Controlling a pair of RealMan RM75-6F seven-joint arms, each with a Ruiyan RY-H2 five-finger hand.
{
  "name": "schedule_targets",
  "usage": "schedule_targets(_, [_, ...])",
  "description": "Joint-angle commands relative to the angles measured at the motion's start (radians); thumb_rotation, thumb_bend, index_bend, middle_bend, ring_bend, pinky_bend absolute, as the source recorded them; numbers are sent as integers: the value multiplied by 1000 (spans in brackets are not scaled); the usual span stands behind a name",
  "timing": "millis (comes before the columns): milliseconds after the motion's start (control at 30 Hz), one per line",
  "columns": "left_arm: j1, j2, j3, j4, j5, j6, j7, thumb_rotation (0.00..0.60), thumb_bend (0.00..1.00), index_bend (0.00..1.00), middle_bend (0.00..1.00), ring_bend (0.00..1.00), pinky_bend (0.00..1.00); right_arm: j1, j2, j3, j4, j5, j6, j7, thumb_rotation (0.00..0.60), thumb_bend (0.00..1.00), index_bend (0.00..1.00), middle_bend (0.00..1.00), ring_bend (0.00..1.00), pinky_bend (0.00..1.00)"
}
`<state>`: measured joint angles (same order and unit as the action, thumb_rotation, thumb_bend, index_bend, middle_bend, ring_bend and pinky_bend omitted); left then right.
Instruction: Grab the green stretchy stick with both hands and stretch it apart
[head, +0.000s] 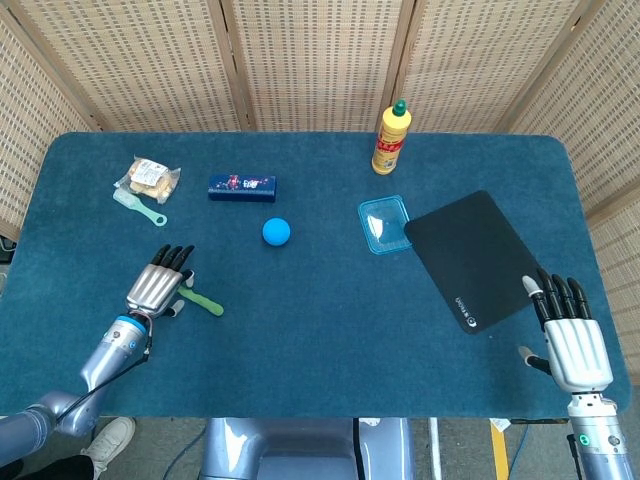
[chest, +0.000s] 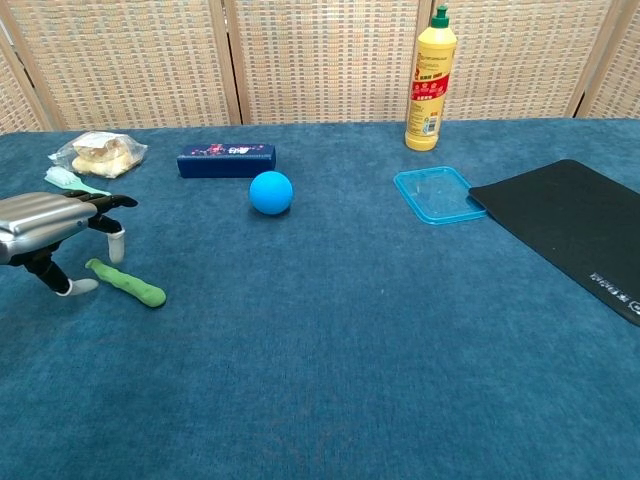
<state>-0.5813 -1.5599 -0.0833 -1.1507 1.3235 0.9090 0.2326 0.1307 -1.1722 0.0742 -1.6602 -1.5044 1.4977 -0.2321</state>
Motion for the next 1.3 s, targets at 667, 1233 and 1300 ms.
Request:
schedule_targets(667, [-32, -41, -8, 14, -66, -27, 90, 600, 376, 506, 0, 0, 0, -1, 9, 5, 1, 2, -12, 30, 600, 0, 0, 0, 0, 0])
schedule_targets(1233, [-43, -49, -11, 3, -113, -40, 125, 600, 446, 684, 0, 0, 0, 0, 16, 6, 1, -4, -18, 52, 600, 0, 0, 0, 0, 0])
schedule_targets(1300, [-39, -40, -23, -17, -121, -39, 86, 600, 448, 710, 0, 0, 0, -1, 17, 5, 0, -6, -16, 54, 600, 0, 0, 0, 0, 0])
